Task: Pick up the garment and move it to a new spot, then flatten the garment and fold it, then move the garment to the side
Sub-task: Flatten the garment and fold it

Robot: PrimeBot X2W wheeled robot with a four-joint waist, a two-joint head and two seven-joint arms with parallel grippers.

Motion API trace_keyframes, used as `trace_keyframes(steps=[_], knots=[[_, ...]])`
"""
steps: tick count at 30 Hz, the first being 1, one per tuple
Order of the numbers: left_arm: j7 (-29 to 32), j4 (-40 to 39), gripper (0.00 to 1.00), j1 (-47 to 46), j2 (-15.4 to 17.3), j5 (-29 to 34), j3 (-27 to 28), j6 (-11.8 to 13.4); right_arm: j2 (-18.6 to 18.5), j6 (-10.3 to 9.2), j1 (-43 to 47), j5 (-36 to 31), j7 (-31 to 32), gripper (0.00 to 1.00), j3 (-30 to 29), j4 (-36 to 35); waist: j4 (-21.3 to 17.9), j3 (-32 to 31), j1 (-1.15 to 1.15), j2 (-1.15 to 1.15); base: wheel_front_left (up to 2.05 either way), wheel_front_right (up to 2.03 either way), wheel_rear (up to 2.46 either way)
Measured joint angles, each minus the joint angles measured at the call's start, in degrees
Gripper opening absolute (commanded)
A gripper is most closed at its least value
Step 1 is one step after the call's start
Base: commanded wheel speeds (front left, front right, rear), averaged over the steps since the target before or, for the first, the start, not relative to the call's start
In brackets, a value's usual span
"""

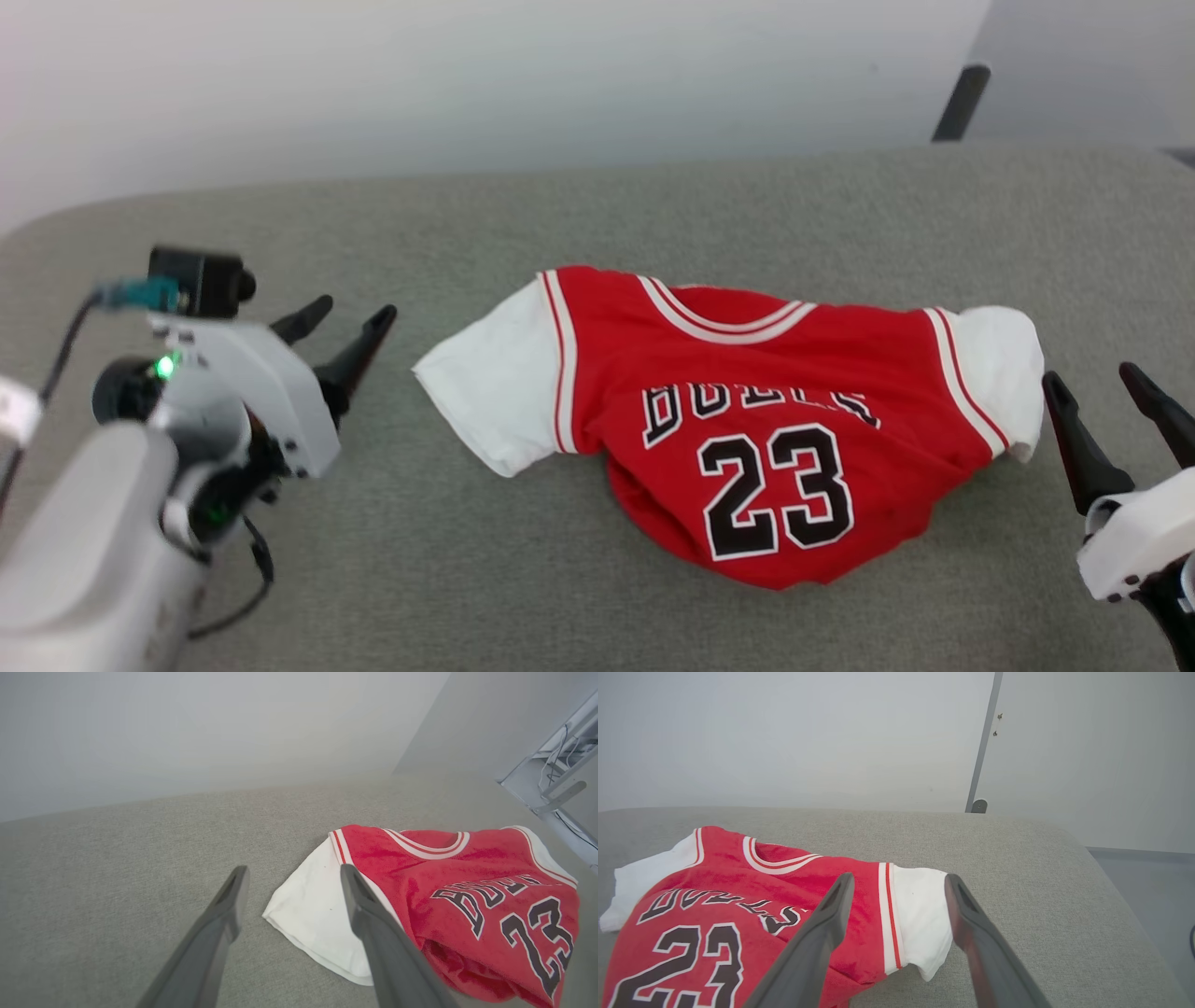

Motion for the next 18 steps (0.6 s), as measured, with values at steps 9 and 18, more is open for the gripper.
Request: trace_keyframes(steps=[9, 18], knots=[[12.25, 11.59, 1.00, -10.83, 1.67, -2.03, -6.03, -0.01, 0.81, 0.00, -2.84, 0.34, -1.33, 1.00, 1.23, 0.12, -2.72, 5.55, 0.00, 0.00, 0.00, 0.00, 0.00], [17.80, 21.51, 1.00, -16.25, 0.54, -1.18, -10.67, -0.01, 0.80, 0.00, -4.21, 0.26, -2.48, 1.00, 1.76, 1.30, -4.98, 10.15, 0.00, 0.00, 0.00, 0.00, 0.00]])
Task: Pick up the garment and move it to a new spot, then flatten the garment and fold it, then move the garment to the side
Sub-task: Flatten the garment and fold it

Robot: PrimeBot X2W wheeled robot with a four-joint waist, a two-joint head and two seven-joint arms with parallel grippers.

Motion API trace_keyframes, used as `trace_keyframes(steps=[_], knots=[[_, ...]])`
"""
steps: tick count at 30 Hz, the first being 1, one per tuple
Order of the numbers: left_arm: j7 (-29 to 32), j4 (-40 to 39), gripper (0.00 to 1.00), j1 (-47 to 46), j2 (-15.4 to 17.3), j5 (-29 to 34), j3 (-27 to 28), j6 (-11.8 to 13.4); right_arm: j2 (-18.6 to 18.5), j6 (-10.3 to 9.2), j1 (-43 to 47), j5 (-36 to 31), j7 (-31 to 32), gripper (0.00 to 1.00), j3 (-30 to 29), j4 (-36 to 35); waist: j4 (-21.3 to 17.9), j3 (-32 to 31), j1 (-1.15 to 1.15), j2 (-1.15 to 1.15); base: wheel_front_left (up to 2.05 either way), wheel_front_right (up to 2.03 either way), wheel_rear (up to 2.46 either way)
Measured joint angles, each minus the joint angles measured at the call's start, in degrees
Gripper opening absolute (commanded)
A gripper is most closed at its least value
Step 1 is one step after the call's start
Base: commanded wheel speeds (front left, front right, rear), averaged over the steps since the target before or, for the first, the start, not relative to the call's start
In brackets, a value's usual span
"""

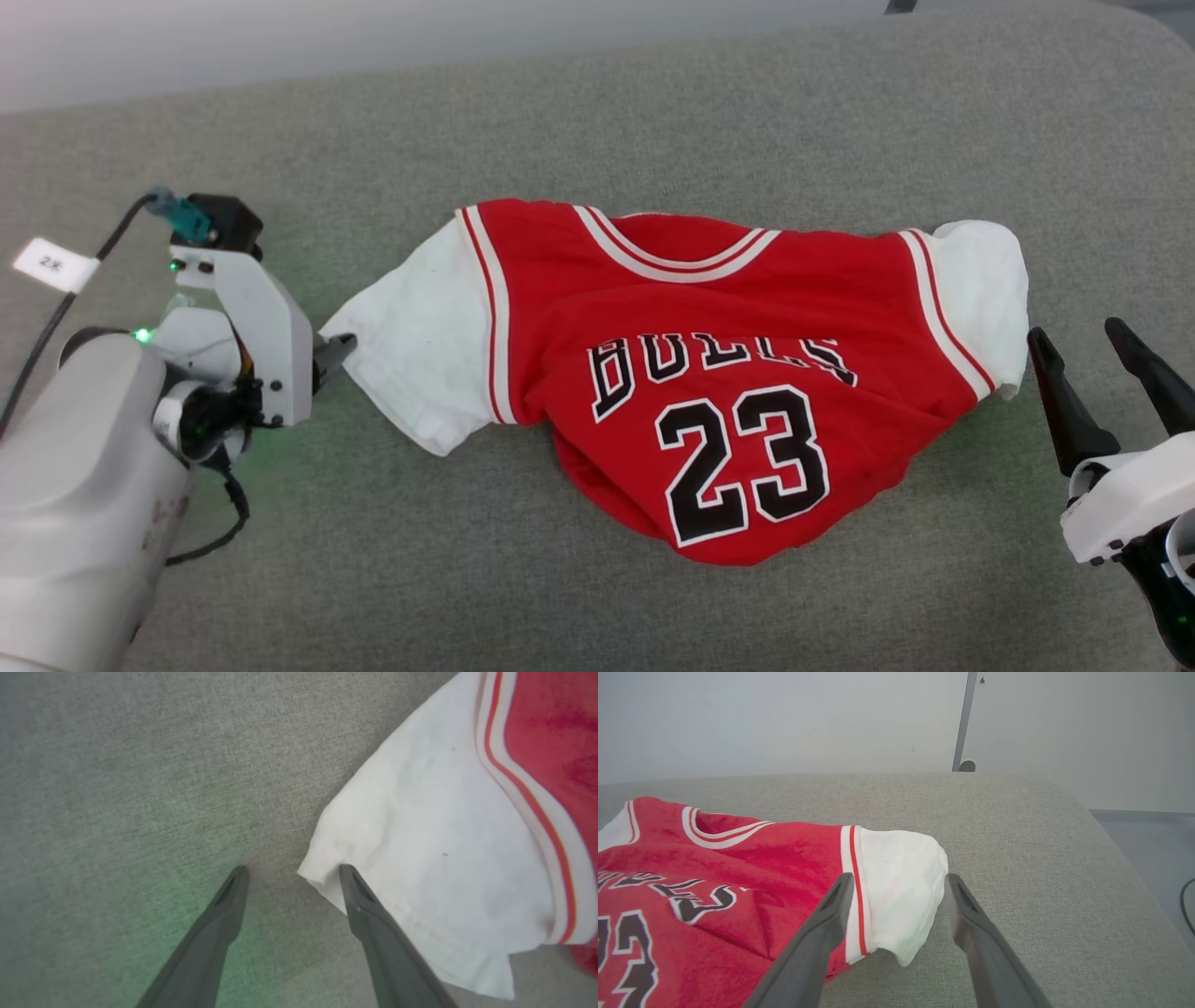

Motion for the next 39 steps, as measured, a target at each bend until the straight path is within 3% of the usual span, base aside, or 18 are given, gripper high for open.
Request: trace_keyframes(steps=[10, 11, 12, 13, 24, 33, 39], knots=[[3.22, 5.49, 1.00, -4.09, -3.04, -1.79, -2.52, 0.01, -0.20, 0.00, -1.37, 0.21, 1.26, 1.00, 0.51, 1.36, 0.36, 1.52, 0.00, 0.00, 0.00, 0.00, 0.00], [3.65, 5.88, 0.79, -4.43, -3.39, -2.36, -2.69, 0.03, -0.33, 0.00, -1.57, 0.38, 1.76, 1.00, 0.58, 1.49, 0.51, 1.56, 0.00, 0.00, 0.00, 0.00, 0.00], [4.13, 6.23, 0.35, -4.71, -3.68, -2.98, -2.85, 0.04, -0.44, 0.00, -1.92, 0.74, 2.46, 1.00, 0.70, 1.67, 0.64, 1.60, 0.00, 0.00, 0.00, 0.00, 0.00], [4.45, 6.36, 0.00, -4.91, -3.89, -3.52, -3.03, 0.05, -0.64, 0.00, -2.24, 0.98, 3.45, 1.00, 0.99, 1.86, 0.77, 1.63, 0.00, 0.00, 0.00, 0.00, 0.00], [3.59, 6.64, 0.00, -7.64, -4.65, -5.06, -7.26, -0.08, -6.19, -0.01, -9.37, 9.93, 16.52, 1.00, 1.93, 5.88, 1.85, 3.16, 0.00, 0.00, 0.00, 0.00, 0.00], [1.68, 6.19, 0.00, -10.73, -6.22, -6.57, -10.76, -0.15, -12.25, -0.01, -19.28, 13.23, 22.80, 1.00, 1.43, 15.37, 4.49, 5.31, 0.00, 0.00, 0.00, 0.00, 0.00], [0.38, 5.30, 0.00, -12.81, -6.95, -7.70, -13.02, -0.22, -14.18, -0.01, -24.46, 13.71, 25.97, 1.00, 1.80, 22.57, 6.39, 7.23, 0.00, 0.00, 0.00, 0.00, 0.00]])
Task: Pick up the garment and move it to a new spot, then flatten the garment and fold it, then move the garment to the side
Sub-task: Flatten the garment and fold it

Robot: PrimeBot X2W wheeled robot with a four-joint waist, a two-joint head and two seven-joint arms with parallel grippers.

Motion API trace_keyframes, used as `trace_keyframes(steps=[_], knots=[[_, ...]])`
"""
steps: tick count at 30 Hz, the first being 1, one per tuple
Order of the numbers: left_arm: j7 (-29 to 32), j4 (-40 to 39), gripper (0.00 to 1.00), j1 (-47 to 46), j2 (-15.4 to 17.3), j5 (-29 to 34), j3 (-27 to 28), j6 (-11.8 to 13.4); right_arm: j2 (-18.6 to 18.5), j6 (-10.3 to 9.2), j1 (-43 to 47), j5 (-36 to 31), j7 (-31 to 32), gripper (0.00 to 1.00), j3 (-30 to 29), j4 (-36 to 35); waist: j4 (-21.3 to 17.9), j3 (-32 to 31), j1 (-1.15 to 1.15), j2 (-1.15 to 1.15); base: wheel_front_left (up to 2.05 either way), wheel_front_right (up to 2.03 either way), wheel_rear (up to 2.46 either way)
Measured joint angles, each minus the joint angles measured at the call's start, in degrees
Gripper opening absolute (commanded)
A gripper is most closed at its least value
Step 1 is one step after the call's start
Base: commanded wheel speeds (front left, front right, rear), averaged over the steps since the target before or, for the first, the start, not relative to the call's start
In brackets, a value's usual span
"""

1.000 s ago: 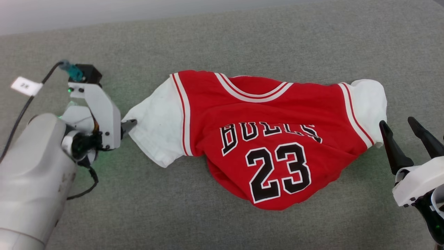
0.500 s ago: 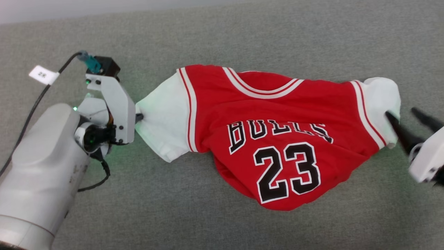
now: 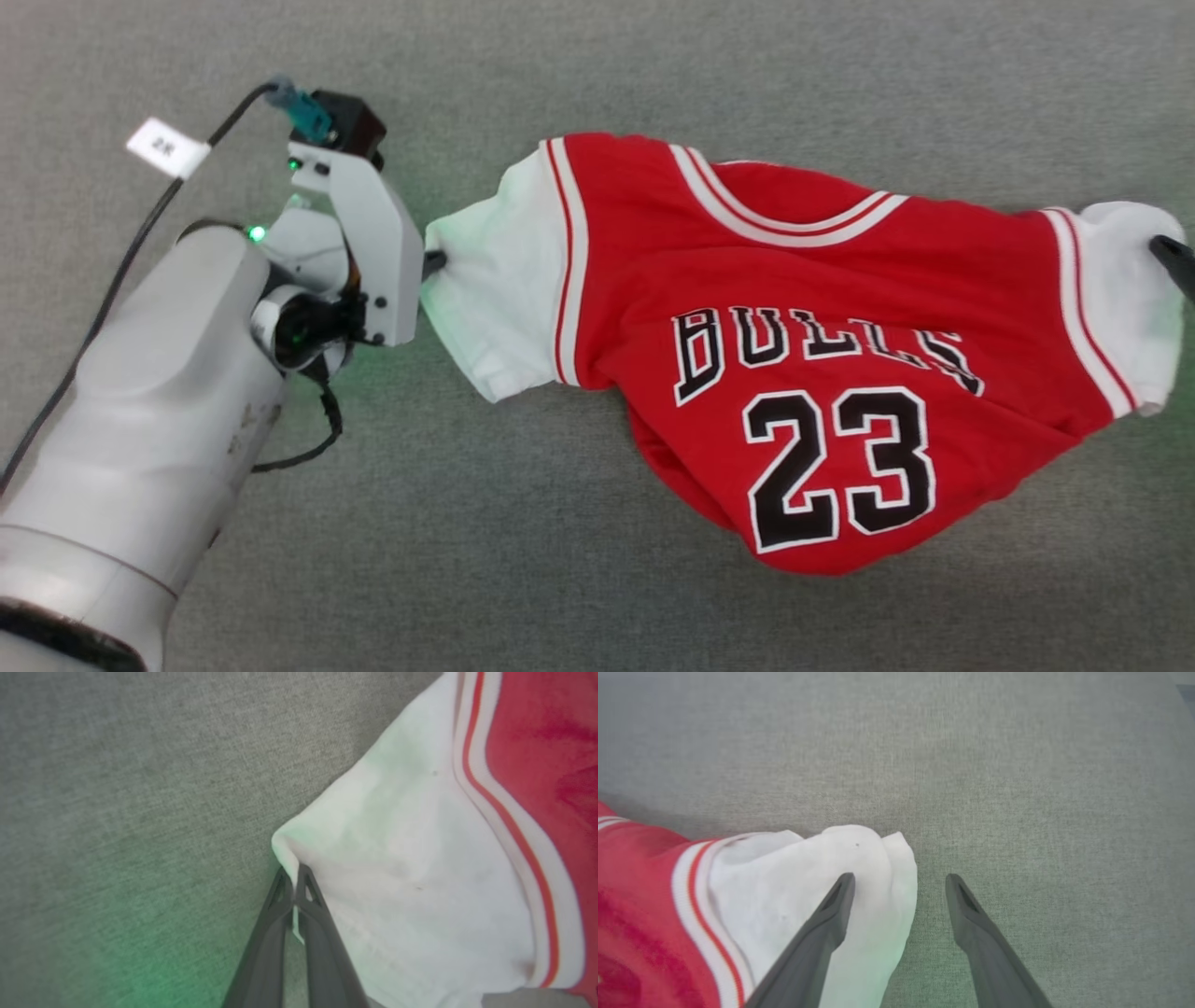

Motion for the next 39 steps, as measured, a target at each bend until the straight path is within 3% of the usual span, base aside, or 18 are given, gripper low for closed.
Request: trace_keyframes(steps=[10, 11, 12, 13, 25, 32, 39], knots=[[-2.27, -0.59, 0.00, -3.30, -0.78, -2.36, -2.72, -0.34, -0.07, -0.03, -6.69, 1.51, 7.86, 1.00, 0.64, 9.67, 2.68, 3.57, 0.00, 0.00, 0.00, 0.00, 0.00], [-2.36, -0.55, 0.00, -3.50, -0.81, -2.65, -2.99, -0.34, -0.09, -0.04, -7.30, 1.48, 8.84, 0.95, 0.87, 10.39, 2.90, 3.79, 0.00, 0.00, 0.00, 0.00, 0.00], [-2.50, -0.36, 0.00, -3.63, -0.89, -2.98, -3.26, -0.34, -0.15, -0.05, -7.78, 1.48, 9.57, 0.37, 1.12, 10.92, 3.10, 3.97, 0.00, 0.00, 0.00, 0.00, 0.00], [-2.77, -0.23, 0.00, -3.66, -0.98, -3.21, -3.54, -0.34, -0.20, -0.05, -8.26, 1.47, 10.25, 0.00, 1.23, 11.67, 3.28, 4.06, 0.00, 0.00, 0.00, 0.00, 0.00], [-3.37, 2.86, 0.00, -5.27, -1.63, -6.50, -6.67, -0.03, 0.97, -0.04, -12.41, 1.00, 13.34, 0.00, 3.67, 15.90, 3.47, 0.73, 0.00, 0.00, 0.00, 0.00, 0.00], [-5.02, 4.70, 0.00, -10.93, -1.36, -6.38, -7.82, 0.02, 2.10, -0.01, -19.06, -0.35, 8.87, 0.00, 7.90, 15.21, 3.46, -4.32, 0.00, 0.00, 0.00, 0.00, 0.00], [-9.36, 8.39, 0.00, -18.03, -2.26, -6.09, -6.79, 0.02, 4.99, -0.01, -27.50, -2.65, 1.98, 0.00, 16.01, 15.70, 3.40, -10.58, 0.00, 0.00, 0.00, 0.00, 0.00]])
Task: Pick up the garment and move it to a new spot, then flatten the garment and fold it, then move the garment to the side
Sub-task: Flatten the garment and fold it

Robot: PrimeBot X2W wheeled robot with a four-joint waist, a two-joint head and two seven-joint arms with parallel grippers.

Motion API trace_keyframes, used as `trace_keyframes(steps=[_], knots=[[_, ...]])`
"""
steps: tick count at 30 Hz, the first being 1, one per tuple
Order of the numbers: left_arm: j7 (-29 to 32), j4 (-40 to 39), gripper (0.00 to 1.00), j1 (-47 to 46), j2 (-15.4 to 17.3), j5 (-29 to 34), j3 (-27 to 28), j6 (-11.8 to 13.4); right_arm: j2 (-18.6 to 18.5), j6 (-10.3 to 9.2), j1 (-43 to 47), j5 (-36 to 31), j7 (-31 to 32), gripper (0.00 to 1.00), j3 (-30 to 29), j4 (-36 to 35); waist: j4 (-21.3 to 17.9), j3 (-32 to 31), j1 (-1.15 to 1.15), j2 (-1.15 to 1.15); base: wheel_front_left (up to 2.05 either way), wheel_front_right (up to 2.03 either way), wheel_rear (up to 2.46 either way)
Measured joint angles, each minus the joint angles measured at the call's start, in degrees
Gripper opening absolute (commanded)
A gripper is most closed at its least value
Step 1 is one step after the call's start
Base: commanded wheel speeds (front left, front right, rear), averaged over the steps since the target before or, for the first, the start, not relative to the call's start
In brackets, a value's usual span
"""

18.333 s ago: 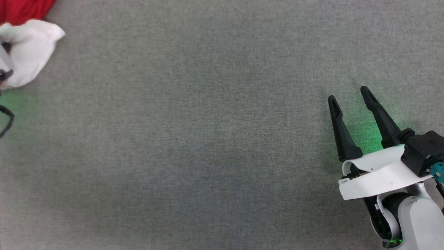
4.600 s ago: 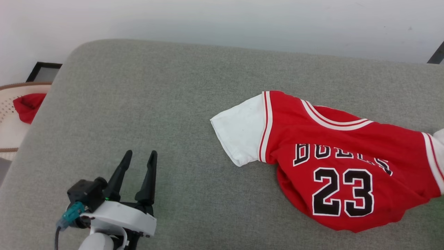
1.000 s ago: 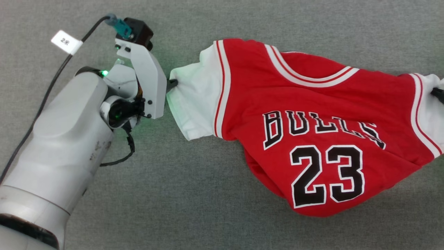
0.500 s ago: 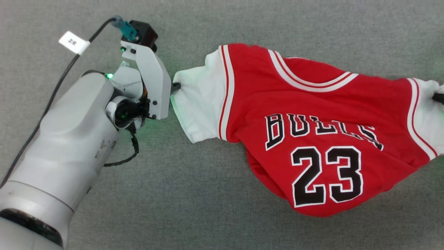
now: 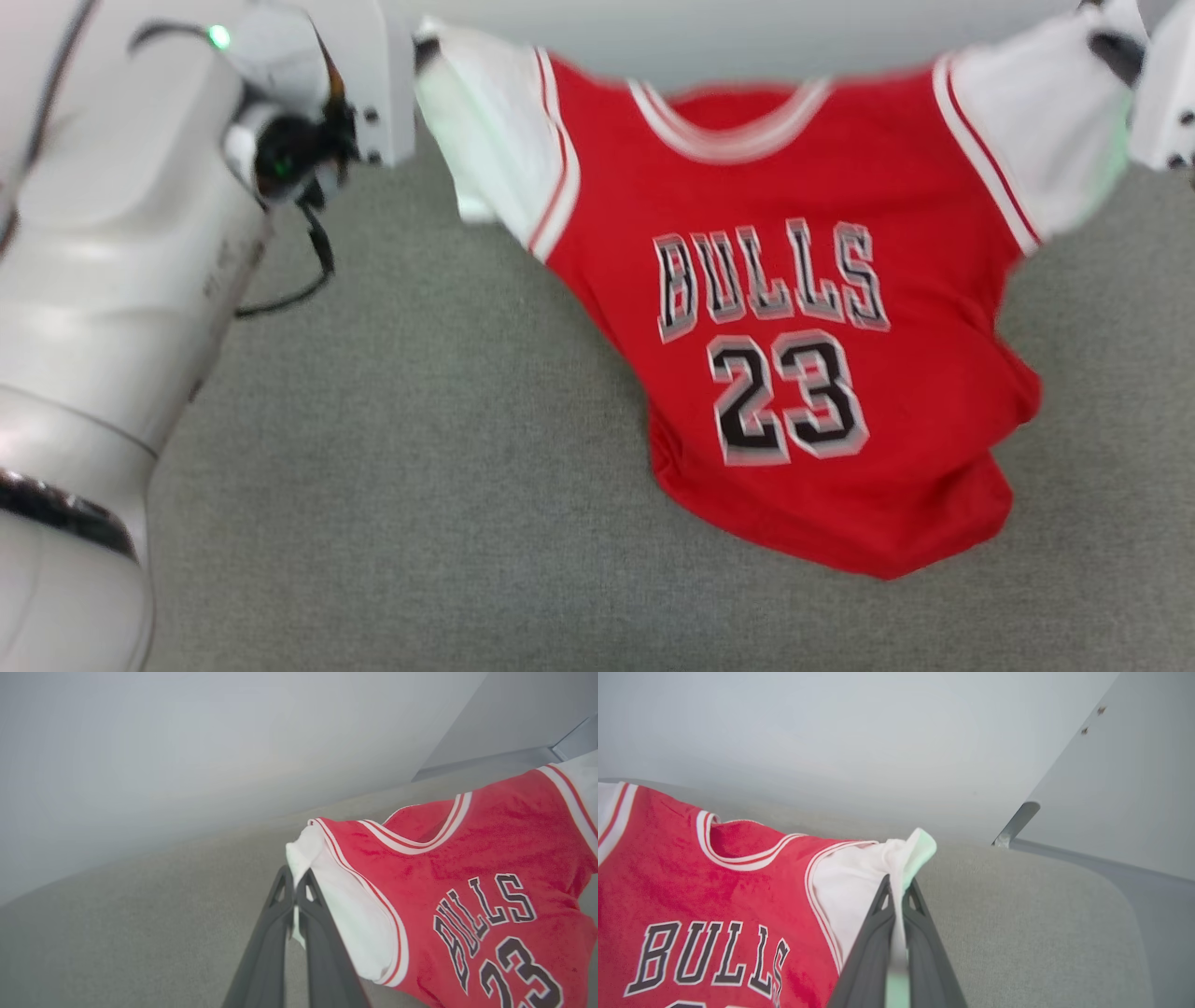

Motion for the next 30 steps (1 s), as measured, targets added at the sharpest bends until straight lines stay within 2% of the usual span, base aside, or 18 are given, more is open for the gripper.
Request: trace_keyframes(steps=[9, 17, 22, 30], knots=[[-8.37, 7.53, 0.00, -10.69, -1.02, 2.03, 2.04, 0.36, 4.35, 0.00, -14.02, -4.21, -14.69, 0.00, 11.33, 6.88, -0.68, -6.97, 0.00, 0.00, 0.00, 0.00, 0.00], [-16.26, 13.34, 0.00, -18.97, -2.10, 3.87, 3.14, 1.19, 8.34, 0.01, -24.51, -8.33, -29.92, 0.00, 14.75, 18.73, -1.18, -11.63, 0.00, 0.00, 0.00, 0.00, 0.00], [-19.52, 15.77, 0.00, -22.09, -3.03, 4.03, 3.56, 1.15, 10.51, 0.01, -29.07, -8.55, -34.66, 0.00, 15.81, 25.28, -1.09, -13.43, 0.00, 0.00, 0.00, 0.00, 0.00], [-21.21, 17.92, 0.00, -23.84, -4.02, 3.27, 4.01, 0.49, 12.23, 0.01, -32.92, -7.21, -37.64, 0.00, 18.26, 31.40, -0.74, -13.43, 0.00, 0.00, 0.00, 0.00, 0.00]])
